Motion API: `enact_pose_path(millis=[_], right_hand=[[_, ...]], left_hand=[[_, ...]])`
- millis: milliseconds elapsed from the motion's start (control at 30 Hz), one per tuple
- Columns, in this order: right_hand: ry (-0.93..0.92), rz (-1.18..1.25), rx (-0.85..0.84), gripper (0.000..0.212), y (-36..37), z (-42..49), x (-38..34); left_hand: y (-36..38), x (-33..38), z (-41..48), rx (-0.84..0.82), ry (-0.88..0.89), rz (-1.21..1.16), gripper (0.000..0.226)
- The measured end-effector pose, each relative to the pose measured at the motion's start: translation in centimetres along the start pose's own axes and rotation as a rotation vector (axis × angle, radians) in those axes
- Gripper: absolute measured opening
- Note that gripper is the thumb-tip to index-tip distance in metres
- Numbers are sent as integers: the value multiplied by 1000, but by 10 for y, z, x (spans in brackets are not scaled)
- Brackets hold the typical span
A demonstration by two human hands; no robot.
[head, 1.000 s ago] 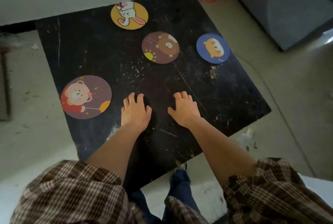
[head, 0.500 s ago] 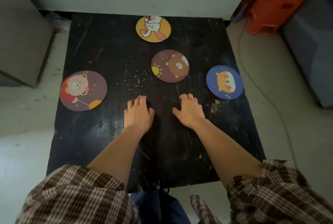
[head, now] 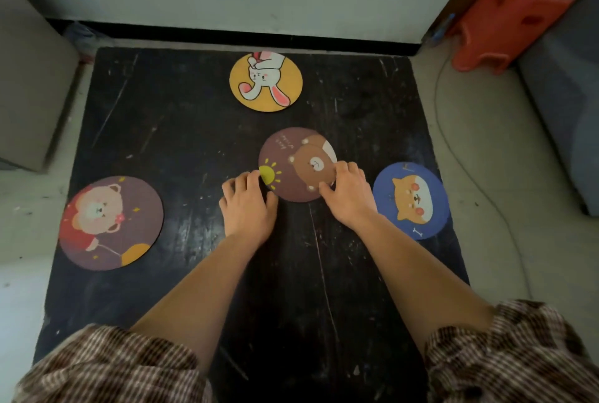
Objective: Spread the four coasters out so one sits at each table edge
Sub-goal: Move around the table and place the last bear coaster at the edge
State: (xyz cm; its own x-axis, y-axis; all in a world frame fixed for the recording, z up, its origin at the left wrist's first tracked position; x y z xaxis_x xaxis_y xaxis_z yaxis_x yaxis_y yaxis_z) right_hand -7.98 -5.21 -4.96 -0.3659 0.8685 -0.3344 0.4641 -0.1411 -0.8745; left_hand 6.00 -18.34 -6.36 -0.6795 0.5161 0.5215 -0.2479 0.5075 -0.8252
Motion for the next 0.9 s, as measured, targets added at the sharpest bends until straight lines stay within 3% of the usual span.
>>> enact_pose_path(millis=[300,533,633,767,900], right_hand=[[23,43,-6,50,-5,54,-12],[225,279,-55,57,3,67,-8],[305,441,-105,58,6,64,2],[320,519,-134,27,7,54,6],[293,520,-132,18,4,40,7]], left_hand=[[5,2,11,120,-379,-379,39],[15,-2,15,165,-575,-688,40],[17,-12,19,156,-593,-734,35],[17,-19,18,135,-522,-778,28],[14,-22,10,118,-468,-796,17]])
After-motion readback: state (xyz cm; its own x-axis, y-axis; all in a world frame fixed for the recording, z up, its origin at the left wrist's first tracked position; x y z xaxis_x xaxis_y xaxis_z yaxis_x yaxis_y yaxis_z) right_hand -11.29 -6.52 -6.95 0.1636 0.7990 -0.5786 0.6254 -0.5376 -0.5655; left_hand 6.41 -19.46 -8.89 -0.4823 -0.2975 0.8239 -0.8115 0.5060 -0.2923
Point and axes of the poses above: each hand's wrist, its own z-axis towards the middle knuckle, its own y-axis out of the palm, x = y × z, the point moved 6 cm from there along z, towards the middle knuckle, and after that the axes turned 4 degrees about y, right-handed, at the moved point
